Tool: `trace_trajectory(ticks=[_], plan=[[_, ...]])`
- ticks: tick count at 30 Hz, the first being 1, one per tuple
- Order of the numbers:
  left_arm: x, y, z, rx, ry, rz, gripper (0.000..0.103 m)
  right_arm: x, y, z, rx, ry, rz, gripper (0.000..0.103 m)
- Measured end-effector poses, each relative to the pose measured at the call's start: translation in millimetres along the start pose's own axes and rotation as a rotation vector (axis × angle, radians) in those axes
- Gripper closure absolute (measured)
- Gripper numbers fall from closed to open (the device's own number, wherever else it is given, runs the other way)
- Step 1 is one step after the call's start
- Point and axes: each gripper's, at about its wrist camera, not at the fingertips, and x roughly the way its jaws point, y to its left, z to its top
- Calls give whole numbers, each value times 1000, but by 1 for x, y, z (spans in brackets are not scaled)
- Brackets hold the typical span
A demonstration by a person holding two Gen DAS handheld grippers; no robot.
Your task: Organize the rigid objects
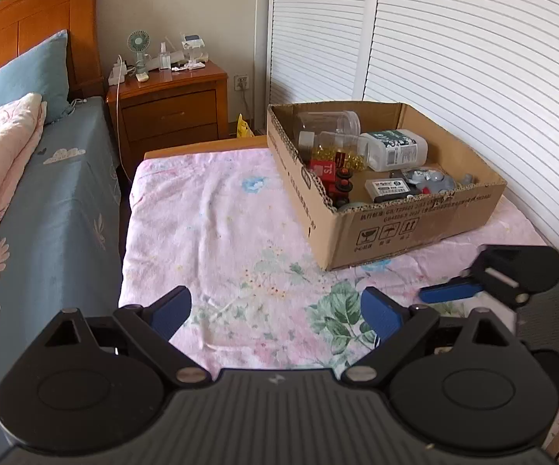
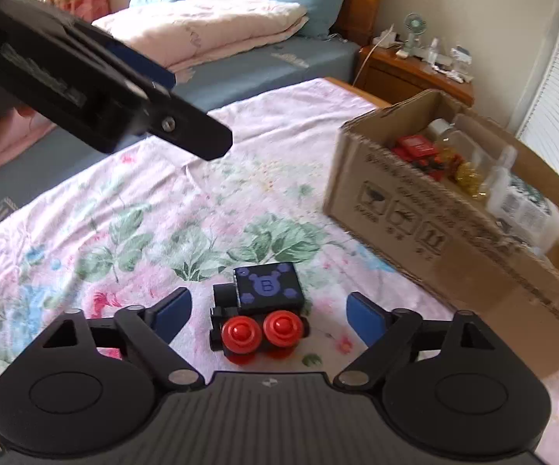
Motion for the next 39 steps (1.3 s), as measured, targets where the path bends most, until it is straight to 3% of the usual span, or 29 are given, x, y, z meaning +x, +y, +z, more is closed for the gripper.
trace_trajectory(ticks=[3, 6, 7, 13, 17, 23, 27, 35, 36, 38, 39], plan=[[0, 1, -2, -4, 6, 1, 9, 6, -1, -2, -2, 12, 19, 24], [1, 2, -4, -6, 12, 4, 9, 3, -2, -2, 20, 16, 47, 42], [1, 2, -4, -7, 14, 3, 9, 2, -3, -2, 27, 19, 48, 44], [0, 0, -4, -4, -1, 7, 9, -10, -10, -1, 65, 16, 2, 44], [-2, 0, -4, -11, -11, 11, 9, -36, -25, 14, 84, -40, -39, 44], [-2, -7, -4, -16, -20, 8, 9, -68, -69, 54, 143, -139, -175, 44], [-1, -13, -4, -19, -20, 7, 9, -48, -102, 73, 217, -114, -238, 44], [-2, -19, 0, -28, -38, 4, 9, -10, -119, 78, 339, -67, -198, 44], [-2, -20, 0, -26, -39, 7, 9, -11, -118, 79, 342, -69, -203, 42], [-4, -21, 2, -23, -46, 18, 9, -17, -113, 79, 340, -81, -231, 24], [-5, -22, 3, -22, -52, 24, 9, -21, -111, 79, 342, -85, -252, 9]])
